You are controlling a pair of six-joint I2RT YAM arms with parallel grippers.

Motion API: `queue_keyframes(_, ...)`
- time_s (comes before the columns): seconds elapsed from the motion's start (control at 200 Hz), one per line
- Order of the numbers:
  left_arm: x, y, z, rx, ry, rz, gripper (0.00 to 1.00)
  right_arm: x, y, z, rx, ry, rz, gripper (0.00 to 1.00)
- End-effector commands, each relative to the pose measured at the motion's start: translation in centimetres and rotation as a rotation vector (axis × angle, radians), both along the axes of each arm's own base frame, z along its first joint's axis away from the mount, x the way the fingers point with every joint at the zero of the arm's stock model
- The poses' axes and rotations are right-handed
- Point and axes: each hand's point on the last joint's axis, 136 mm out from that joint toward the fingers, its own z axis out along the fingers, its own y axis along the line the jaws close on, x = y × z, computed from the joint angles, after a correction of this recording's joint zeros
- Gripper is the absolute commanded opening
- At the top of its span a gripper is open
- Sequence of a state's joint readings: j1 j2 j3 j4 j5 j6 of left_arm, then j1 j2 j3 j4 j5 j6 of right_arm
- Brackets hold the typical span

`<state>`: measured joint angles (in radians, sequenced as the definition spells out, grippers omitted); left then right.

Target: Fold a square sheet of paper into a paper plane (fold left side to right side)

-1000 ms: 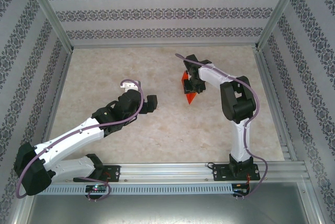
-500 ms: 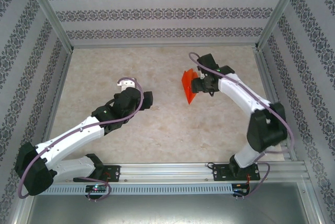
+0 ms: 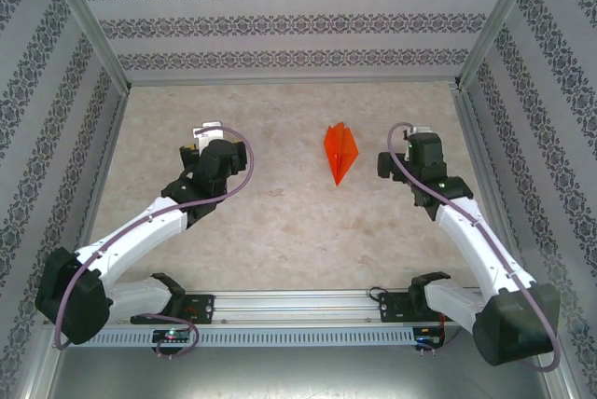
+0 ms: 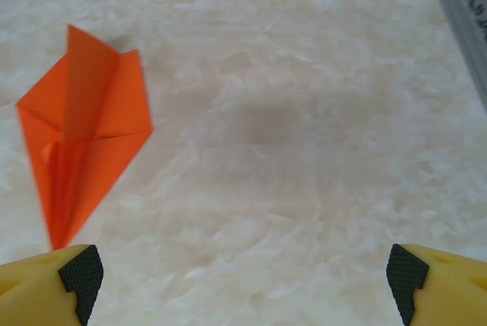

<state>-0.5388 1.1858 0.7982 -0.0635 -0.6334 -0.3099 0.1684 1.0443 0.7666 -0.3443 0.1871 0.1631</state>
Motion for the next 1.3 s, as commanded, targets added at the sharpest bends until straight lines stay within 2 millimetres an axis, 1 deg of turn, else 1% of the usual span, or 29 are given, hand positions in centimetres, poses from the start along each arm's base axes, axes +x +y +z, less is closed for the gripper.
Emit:
queue_keyframes(0.0, 0.7, 2.1, -0.3, 0.128, -0.047, 0.045, 1.00, 1.0, -1.4, 0.5, -0.055, -0.150, 0.001, 0.98)
queue_keyframes(0.11, 0.7, 4.0, -2.2, 0.160, -0.025, 0.093, 1.00, 0.7, -3.8, -1.2, -0.094, -0.234, -0.080, 0.98)
queue_keyframes(0.22, 0.4, 5.6, -4.1, 0.180, 0.004, 0.124, 1.00, 0.5, -6.1, -3.2, -0.040, -0.265, -0.186, 0.98)
queue_keyframes(0.29, 0.3, 6.3, -5.4, 0.211, 0.022, 0.124, 1.00, 0.9, -6.4, -4.5, -0.016, -0.259, -0.184, 0.98)
queue_keyframes(0.325, 0.2, 6.6, -5.6, 0.214, 0.034, 0.136, 1.00, 1.0, -6.5, -5.2, -0.017, -0.250, -0.189, 0.98)
queue_keyframes(0.35, 0.3, 6.5, -5.6, 0.221, 0.044, 0.114, 1.00, 1.2, -6.6, -5.4, -0.019, -0.251, -0.191, 0.98)
queue_keyframes(0.385, 0.5, 6.2, -5.6, 0.232, 0.033, 0.091, 1.00, 1.7, -6.6, -5.4, -0.014, -0.267, -0.186, 0.98)
queue_keyframes(0.42, 0.6, 6.2, -5.5, 0.239, 0.025, 0.076, 1.00, 1.8, -6.2, -5.7, -0.013, -0.245, -0.163, 0.98)
queue_keyframes(0.48, 0.6, 6.2, -6.0, 0.259, 0.020, 0.052, 1.00, 2.6, -5.8, -5.1, -0.001, -0.296, -0.134, 0.98)
queue_keyframes(0.505, 0.6, 6.2, -6.3, 0.264, 0.023, 0.047, 1.00, 2.9, -5.7, -4.8, 0.006, -0.317, -0.129, 0.98)
queue_keyframes(0.57, 0.4, 6.7, -7.5, 0.265, 0.034, 0.039, 1.00, 3.4, -5.3, -5.1, 0.018, -0.322, -0.103, 0.98)
queue_keyframes(0.62, 0.3, 6.8, -8.5, 0.253, 0.036, 0.020, 1.00, 4.2, -4.7, -4.9, 0.027, -0.337, -0.070, 0.98)
queue_keyframes(0.714, 0.3, 6.9, -9.7, 0.228, 0.000, -0.022, 1.00, 5.4, -4.1, -4.6, 0.051, -0.380, -0.037, 0.98)
queue_keyframes(0.754, 0.3, 6.8, -9.7, 0.225, -0.014, -0.040, 1.00, 5.8, -3.8, -4.7, 0.044, -0.392, -0.016, 0.98)
queue_keyframes(0.824, 0.4, 6.5, -9.5, 0.204, -0.056, -0.088, 1.00, 6.4, -3.7, -5.5, 0.043, -0.407, -0.005, 0.98)
queue_keyframes(0.899, 0.4, 6.7, -9.3, 0.188, -0.092, -0.100, 1.00, 6.8, -3.1, -6.8, 0.047, -0.395, 0.032, 0.98)
queue_keyframes(0.949, 0.5, 6.8, -9.3, 0.172, -0.098, -0.114, 1.00, 7.0, -2.6, -6.6, 0.055, -0.420, 0.054, 0.98)
queue_keyframes(0.979, 0.7, 6.9, -9.3, 0.164, -0.102, -0.115, 1.00, 7.0, -2.4, -6.7, 0.054, -0.400, 0.068, 0.98)
queue_keyframes(1.024, 0.9, 6.9, -9.3, 0.154, -0.108, -0.124, 1.00, 7.0, -2.4, -7.0, 0.050, -0.360, 0.072, 0.98)
queue_keyframes(1.159, 1.9, 6.9, -9.7, 0.128, -0.088, -0.151, 1.00, 7.2, -2.2, -7.0, 0.033, -0.362, 0.073, 0.98)
queue_keyframes(1.179, 1.9, 7.0, -10.0, 0.127, -0.087, -0.155, 1.00, 7.2, -2.2, -7.0, 0.032, -0.368, 0.073, 0.98)
queue_keyframes(1.249, 2.4, 7.7, -10.9, 0.115, -0.108, -0.132, 1.00, 7.2, -2.2, -7.1, 0.031, -0.359, 0.072, 0.98)
queue_keyframes(1.294, 2.7, 8.4, -11.1, 0.095, -0.116, -0.107, 1.00, 7.2, -2.1, -7.0, 0.028, -0.364, 0.073, 0.98)
